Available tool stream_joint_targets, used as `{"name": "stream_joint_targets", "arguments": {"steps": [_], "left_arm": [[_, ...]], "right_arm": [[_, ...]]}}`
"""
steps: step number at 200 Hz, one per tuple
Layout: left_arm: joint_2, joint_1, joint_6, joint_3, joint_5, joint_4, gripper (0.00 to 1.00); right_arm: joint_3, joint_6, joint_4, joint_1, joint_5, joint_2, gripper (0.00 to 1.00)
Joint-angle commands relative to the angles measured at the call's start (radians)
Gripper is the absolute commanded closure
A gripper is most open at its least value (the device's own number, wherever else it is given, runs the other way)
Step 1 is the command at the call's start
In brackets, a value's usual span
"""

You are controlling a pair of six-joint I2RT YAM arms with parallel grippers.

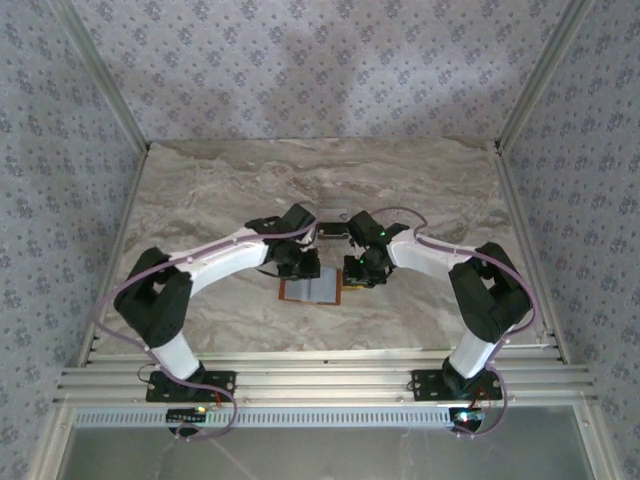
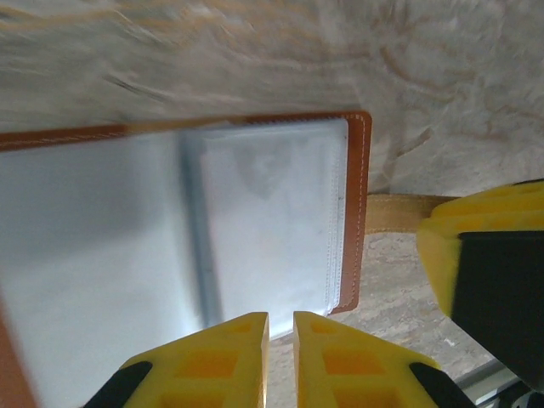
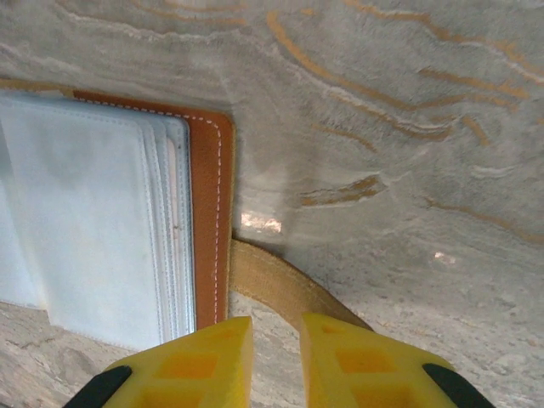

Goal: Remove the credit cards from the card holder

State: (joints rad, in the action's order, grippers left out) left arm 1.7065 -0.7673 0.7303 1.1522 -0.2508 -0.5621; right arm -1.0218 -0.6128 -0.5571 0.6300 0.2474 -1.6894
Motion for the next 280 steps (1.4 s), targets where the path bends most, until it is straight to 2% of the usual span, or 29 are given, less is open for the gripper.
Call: {"name": "stream_joint_targets", "arguments": {"steps": [1, 45, 104, 153, 194, 280], "left_arm": [[0.059, -0.023, 0.034, 0.061, -0.069, 0.06, 0.84], [0.159, -0.039, 0.039, 0.098, -0.084, 0.081, 0.84], [0.22, -0.039, 0.023, 0.103, -0.062, 0.067, 0.84], [0.169, -0.042, -0.018, 0.092, 0.102, -0.049, 0.83], [0.147, -0.043, -0.052, 0.107, 0.198, -0.138, 0.81], [0.142, -0.087, -0.08, 0.185, 0.375, -0.285, 0.65]], "right_arm": [[0.005, -0.006, 0.0, -0.014, -0.01, 0.0, 0.77], [0.026, 0.004, 0.03, -0.036, -0.006, -0.027, 0.77], [0.063, -0.002, 0.06, -0.042, 0.001, -0.049, 0.77], [0.081, -0.007, 0.061, -0.04, 0.002, -0.044, 0.77], [0.087, -0.008, 0.065, -0.039, 0.002, -0.046, 0.77], [0.077, -0.008, 0.06, -0.03, 0.004, -0.053, 0.77]]}}
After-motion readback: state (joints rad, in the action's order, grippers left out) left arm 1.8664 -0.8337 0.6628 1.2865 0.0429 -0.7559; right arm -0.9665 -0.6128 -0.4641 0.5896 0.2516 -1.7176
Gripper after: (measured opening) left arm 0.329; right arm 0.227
